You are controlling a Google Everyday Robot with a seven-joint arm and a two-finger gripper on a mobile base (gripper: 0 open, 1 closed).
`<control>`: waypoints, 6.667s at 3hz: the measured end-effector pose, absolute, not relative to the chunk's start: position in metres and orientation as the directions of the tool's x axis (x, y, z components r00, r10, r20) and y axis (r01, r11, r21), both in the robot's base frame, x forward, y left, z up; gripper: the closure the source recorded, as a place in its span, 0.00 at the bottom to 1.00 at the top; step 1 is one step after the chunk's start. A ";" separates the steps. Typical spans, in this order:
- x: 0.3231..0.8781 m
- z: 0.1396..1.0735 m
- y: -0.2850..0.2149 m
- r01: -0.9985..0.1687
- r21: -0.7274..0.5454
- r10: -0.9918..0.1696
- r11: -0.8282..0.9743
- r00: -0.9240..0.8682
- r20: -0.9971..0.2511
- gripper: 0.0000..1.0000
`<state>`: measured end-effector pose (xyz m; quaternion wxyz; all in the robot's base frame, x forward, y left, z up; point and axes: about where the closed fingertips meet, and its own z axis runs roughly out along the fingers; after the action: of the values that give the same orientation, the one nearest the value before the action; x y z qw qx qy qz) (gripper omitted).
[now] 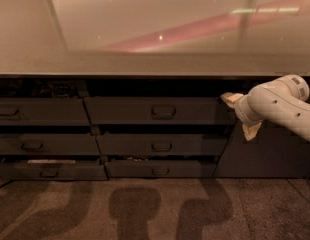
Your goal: Open top drawer
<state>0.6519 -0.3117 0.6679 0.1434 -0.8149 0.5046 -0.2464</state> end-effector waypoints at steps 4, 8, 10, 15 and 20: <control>0.648 0.656 -0.305 -0.722 -0.531 -0.811 -0.443 0.576 -0.107 0.00; 0.688 0.650 -0.314 -0.802 -0.471 -0.875 -0.368 0.470 -0.117 0.00; 0.698 0.622 -0.333 -0.845 -0.419 -0.892 -0.331 0.425 -0.152 0.00; 0.698 0.622 -0.333 -0.845 -0.419 -0.892 -0.331 0.425 -0.153 1.00; 0.695 0.628 -0.334 -0.831 -0.433 -0.887 -0.350 0.442 -0.131 1.00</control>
Offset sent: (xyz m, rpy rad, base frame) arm -0.0037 0.0018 0.0000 0.1086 0.0400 0.0760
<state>0.6951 -0.3336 0.6281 0.2240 -0.8192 0.5242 -0.0631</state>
